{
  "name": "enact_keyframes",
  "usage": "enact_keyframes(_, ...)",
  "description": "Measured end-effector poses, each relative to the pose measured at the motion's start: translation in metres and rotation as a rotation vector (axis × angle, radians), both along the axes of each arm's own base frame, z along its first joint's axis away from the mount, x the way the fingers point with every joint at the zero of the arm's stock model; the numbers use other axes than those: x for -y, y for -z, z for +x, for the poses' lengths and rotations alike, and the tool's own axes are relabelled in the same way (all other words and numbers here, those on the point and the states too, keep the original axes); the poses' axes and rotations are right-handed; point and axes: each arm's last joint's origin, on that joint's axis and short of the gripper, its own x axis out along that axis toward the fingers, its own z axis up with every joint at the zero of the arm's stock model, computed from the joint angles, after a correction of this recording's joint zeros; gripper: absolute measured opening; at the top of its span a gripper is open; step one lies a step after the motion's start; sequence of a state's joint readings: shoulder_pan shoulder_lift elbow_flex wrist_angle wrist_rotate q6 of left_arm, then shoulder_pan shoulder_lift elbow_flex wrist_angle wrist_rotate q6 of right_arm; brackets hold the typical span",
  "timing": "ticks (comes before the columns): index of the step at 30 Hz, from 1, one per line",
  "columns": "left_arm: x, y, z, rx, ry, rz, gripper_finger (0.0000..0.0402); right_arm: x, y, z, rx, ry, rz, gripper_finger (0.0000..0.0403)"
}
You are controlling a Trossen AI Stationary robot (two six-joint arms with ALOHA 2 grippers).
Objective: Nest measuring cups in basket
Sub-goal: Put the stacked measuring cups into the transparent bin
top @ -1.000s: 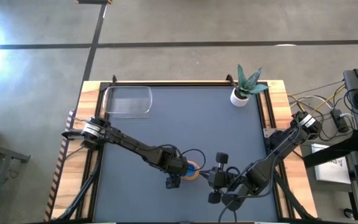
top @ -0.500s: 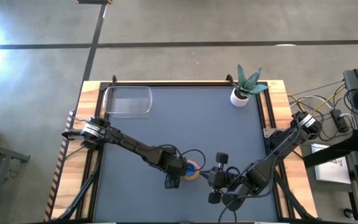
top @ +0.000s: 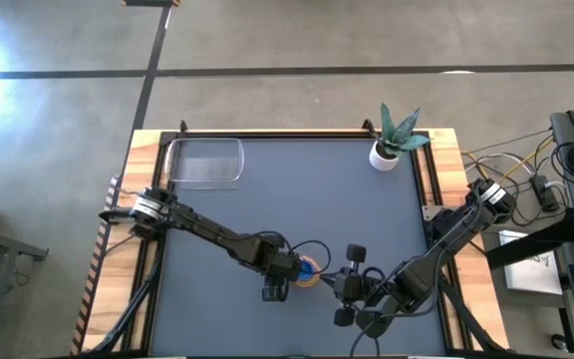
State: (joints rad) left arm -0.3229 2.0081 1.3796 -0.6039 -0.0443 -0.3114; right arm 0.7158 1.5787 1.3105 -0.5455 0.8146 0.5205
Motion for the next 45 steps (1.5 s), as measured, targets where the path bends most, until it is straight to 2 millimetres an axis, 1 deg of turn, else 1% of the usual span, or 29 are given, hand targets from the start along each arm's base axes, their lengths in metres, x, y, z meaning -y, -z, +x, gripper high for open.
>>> enact_keyframes(4,-0.003,-0.007,-0.001,0.014,0.022,0.018,0.011,0.0,0.0,0.0,-0.002,0.0,-0.001,0.0009)
enact_keyframes(11,-0.016,-0.032,-0.008,0.053,0.033,0.086,0.011,0.0,0.001,0.0,-0.004,0.0,-0.003,0.0009)
enact_keyframes(14,-0.026,-0.043,-0.015,0.059,0.035,0.103,0.011,0.0,0.001,0.0,-0.004,0.0,-0.002,0.0009)
enact_keyframes(17,-0.043,-0.052,-0.028,0.061,0.025,0.111,0.011,0.0,0.001,0.0,-0.004,0.0,-0.003,0.0009)
enact_keyframes(21,-0.075,-0.072,-0.057,0.099,-0.014,0.122,0.011,0.0,0.001,-0.001,-0.004,-0.002,-0.002,0.0009)
enact_keyframes(26,-0.126,-0.103,-0.108,0.16,-0.082,0.175,0.011,0.0,0.001,-0.001,-0.005,-0.002,-0.003,0.0009)
enact_keyframes(31,-0.176,-0.126,-0.162,0.117,-0.149,0.284,0.011,0.0,0.001,-0.001,-0.004,-0.002,-0.003,0.0009)
enact_keyframes(35,-0.211,-0.139,-0.198,0.092,-0.222,0.357,0.011,0.0,0.001,-0.001,-0.004,-0.002,-0.003,0.0009)
enact_keyframes(37,-0.226,-0.142,-0.211,0.088,-0.247,0.381,0.011,0.0,0.001,-0.001,-0.005,-0.004,-0.007,0.0009)
enact_keyframes(40,-0.245,-0.143,-0.224,0.069,-0.282,0.402,0.011,0.0,0.001,-0.001,-0.006,-0.006,-0.011,0.0009)
enact_keyframes(45,-0.272,-0.134,-0.236,-0.011,-0.305,0.408,0.011,0.0,0.001,-0.001,-0.006,-0.006,-0.01,0.0009)
